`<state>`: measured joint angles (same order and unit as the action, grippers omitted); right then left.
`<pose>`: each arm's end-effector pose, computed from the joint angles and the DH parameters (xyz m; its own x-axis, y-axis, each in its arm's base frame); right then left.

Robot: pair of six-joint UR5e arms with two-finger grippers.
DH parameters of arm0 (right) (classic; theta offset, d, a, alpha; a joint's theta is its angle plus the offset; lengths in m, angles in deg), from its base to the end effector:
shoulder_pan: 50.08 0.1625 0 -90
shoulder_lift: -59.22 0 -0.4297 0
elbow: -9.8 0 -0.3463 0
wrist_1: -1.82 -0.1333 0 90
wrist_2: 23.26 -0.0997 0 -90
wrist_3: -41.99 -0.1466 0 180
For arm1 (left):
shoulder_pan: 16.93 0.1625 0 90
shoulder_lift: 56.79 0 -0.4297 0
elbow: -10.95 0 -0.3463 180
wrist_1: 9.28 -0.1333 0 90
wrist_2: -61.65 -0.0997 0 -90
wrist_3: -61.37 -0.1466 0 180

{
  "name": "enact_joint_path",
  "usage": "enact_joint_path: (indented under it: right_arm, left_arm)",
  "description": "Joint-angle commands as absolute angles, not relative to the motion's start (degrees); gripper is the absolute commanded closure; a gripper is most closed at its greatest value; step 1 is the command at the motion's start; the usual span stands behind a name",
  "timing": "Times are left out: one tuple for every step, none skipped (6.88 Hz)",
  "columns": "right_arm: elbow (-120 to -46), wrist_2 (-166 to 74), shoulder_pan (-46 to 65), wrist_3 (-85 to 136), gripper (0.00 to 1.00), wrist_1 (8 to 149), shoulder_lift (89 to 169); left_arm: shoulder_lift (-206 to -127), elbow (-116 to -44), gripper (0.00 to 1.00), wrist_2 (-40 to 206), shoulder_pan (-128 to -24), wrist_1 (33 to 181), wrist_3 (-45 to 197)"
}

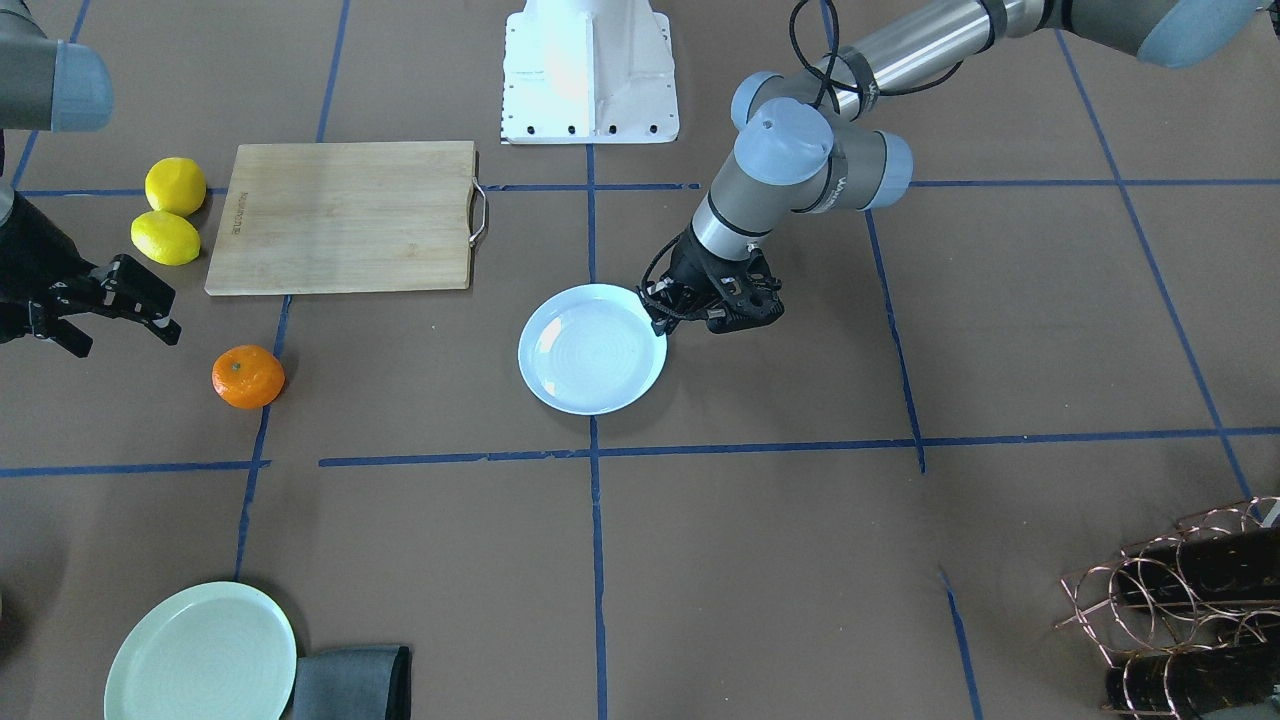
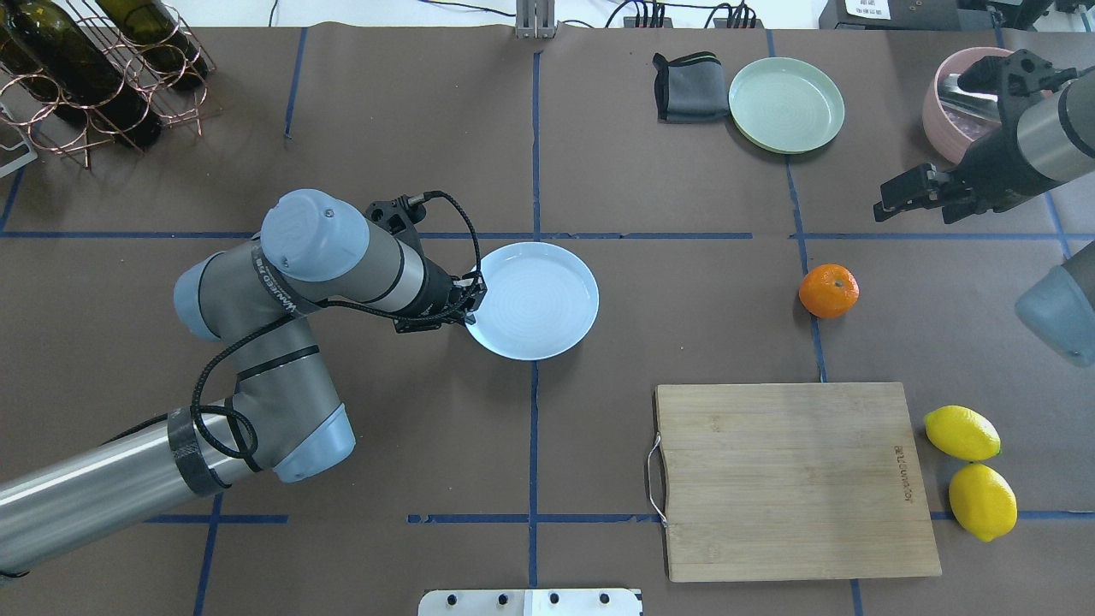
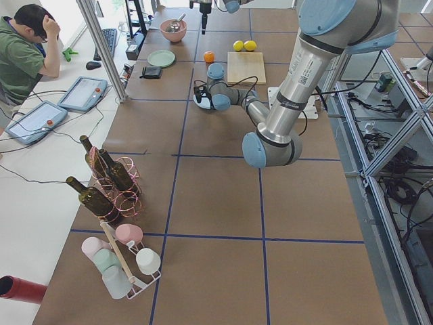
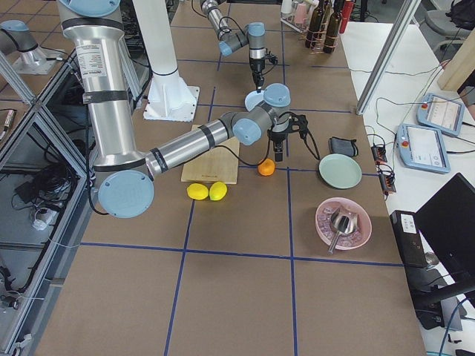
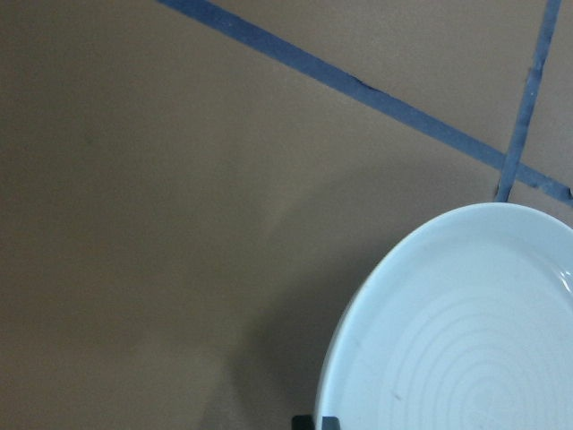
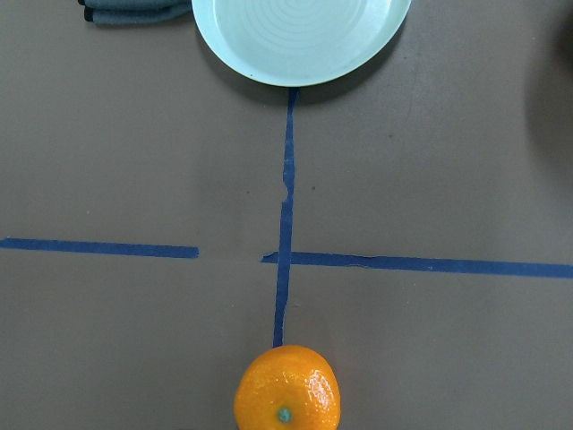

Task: Pick orange to plate
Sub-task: 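Push the plate to center with left gripper while right gripper nears orange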

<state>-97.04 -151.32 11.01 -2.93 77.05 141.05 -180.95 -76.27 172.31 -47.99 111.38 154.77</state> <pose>-0.2164 -0.4806 0.4663 0.6154 -0.0390 0.7873 -0.0890 0.9890 0.1185 0.5617 -0.4335 0.3140 0.3881 -0.2985 -0.8719 0.2392 0.9463 -0.2175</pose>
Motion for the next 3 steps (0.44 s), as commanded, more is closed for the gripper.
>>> enact_joint_path:
  right_arm:
    - [-97.0,-151.2,11.0,-2.9,0.0,77.1,141.0]
    - [-96.8,-151.1,10.7,-2.9,0.0,77.1,141.0]
    - [-96.7,-149.3,8.7,-3.6,0.0,77.1,141.0]
  left_arm:
    - [-180.5,-77.0,0.0,172.1,-48.3,111.1,154.4]
    - [-180.4,-77.2,0.0,172.6,-49.9,111.1,154.2]
    - [-180.4,-78.6,0.0,173.0,-51.4,110.5,153.3]
